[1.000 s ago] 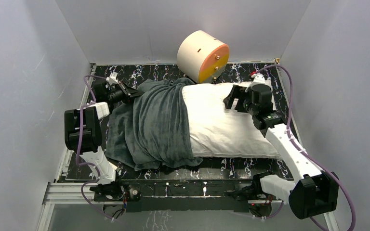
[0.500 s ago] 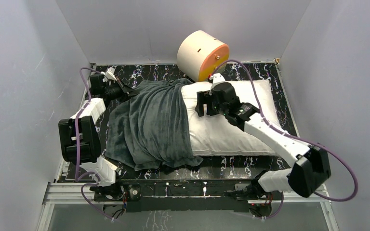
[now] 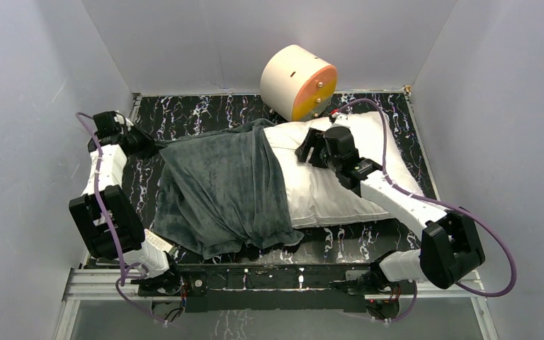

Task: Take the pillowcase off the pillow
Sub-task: Remove the pillow from the pillowcase.

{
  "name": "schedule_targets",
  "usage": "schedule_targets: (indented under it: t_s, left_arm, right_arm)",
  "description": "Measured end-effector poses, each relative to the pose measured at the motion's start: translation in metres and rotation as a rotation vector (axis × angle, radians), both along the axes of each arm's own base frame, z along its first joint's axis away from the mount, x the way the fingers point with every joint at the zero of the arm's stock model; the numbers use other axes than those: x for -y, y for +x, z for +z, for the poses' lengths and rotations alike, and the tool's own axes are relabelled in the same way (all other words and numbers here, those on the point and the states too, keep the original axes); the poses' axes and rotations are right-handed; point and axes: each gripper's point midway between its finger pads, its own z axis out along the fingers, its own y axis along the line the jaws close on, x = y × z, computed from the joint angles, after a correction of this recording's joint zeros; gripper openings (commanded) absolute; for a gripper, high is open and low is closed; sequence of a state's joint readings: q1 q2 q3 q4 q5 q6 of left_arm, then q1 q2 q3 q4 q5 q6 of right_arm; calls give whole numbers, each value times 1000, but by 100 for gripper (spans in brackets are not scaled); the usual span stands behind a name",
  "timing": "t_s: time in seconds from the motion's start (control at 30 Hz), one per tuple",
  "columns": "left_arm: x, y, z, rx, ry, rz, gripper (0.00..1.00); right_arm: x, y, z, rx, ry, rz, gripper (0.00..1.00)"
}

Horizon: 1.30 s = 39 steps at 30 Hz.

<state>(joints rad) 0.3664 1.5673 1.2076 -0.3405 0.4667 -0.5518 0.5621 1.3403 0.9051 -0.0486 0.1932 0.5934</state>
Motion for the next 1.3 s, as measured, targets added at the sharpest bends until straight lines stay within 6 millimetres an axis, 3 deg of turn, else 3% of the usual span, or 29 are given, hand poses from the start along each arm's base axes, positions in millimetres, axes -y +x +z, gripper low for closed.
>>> schedule_targets:
  t_s: [0.07, 0.1, 0.13, 0.23, 0.3, 0.37, 0.53, 0.63, 0.77, 1.0, 1.13, 1.3]
  left_arm:
    - [-3, -8, -5, -35, -11, 11, 0]
    - [-4, -11, -6, -48, -15, 11, 6]
    - [-4, -12, -7, -52, -19, 7, 19]
    - [-7, -13, -7, -34, -17, -9, 38]
    - [-14, -13, -8, -17, -9, 2, 65]
    - [-15, -20, -13, -18, 1, 4, 75]
    - [21, -50, -7, -17, 34, -64, 92]
    - [45, -79, 5, 18, 60, -113, 95]
    - [63, -119, 13, 68, 63, -129, 96]
    - [92, -182, -6, 16, -26, -135, 92]
    - [104, -199, -1, -13, -66, -132, 86]
    - [116, -217, -5, -86, -125, -113, 86]
  right_arm:
    - [-1, 1, 3, 3, 23, 0, 76]
    - [-1, 2, 4, 2, 30, 1, 77]
    - [-2, 2, 5, 2, 35, 3, 77]
    - [-1, 1, 6, -4, 40, 8, 77]
    - [2, 2, 6, -9, 39, 0, 78]
    - [2, 2, 8, -14, 41, -4, 80]
    - [2, 1, 12, -23, 51, -11, 84]
    - [3, 1, 15, -28, 51, -15, 87]
    - [3, 2, 18, -45, 48, -22, 90]
    - [0, 6, 20, -81, 39, -34, 95]
    - [0, 7, 21, -90, 50, -47, 96]
    - [1, 8, 22, -99, 54, -55, 97]
